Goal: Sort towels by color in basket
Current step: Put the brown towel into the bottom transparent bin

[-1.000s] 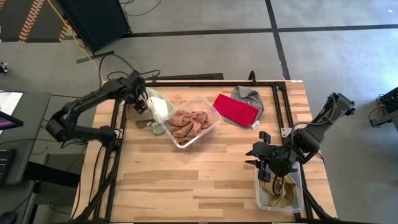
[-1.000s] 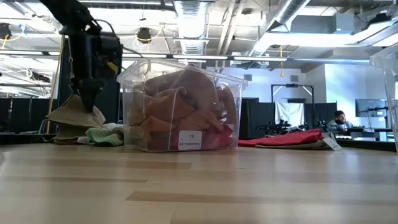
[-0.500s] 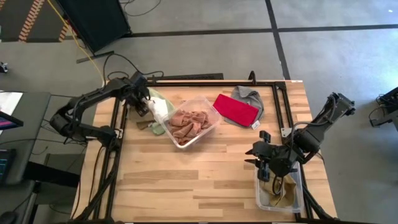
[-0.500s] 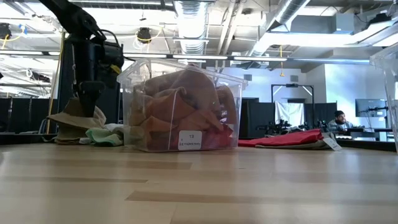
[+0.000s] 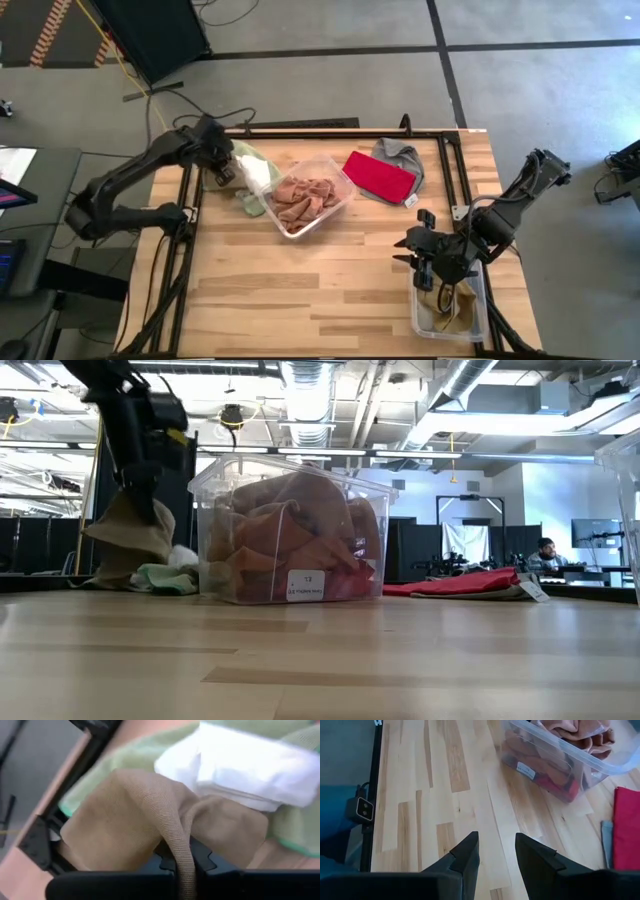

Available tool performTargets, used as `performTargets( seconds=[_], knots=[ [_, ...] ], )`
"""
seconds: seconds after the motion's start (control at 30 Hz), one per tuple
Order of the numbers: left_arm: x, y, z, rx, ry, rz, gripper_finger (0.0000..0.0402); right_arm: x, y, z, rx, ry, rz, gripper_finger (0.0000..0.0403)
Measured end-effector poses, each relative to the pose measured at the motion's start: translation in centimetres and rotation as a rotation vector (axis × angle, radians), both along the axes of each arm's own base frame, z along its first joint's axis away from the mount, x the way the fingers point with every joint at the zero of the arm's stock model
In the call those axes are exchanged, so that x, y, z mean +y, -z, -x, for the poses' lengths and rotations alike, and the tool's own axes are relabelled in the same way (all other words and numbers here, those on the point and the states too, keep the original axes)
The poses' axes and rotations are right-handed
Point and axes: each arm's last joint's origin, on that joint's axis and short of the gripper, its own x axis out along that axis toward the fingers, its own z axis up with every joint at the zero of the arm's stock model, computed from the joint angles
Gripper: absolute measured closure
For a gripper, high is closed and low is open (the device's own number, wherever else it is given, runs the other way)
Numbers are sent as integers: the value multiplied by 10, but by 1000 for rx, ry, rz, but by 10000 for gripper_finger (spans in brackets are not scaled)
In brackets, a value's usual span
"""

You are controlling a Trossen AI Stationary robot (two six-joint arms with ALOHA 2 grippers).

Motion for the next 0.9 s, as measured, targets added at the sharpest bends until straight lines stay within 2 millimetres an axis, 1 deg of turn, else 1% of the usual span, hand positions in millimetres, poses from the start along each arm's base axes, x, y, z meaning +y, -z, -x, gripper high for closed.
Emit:
performTargets(
  seconds=[0.33, 0.53, 0.73, 0.9],
  knots=[
    [-50, -54, 25, -198, 16, -159, 400, 0, -1, -1, -26, 14, 4, 249],
    [-77, -78, 32, -401, 121, -176, 401, 6, -3, -9, -79, -34, 21, 249],
    [-92, -89, 26, -560, 253, -156, 401, 19, 5, -27, -100, -113, 97, 249],
    [-102, -95, 10, -653, 381, -130, 401, 26, 11, -39, -113, -150, 142, 243]
  ],
)
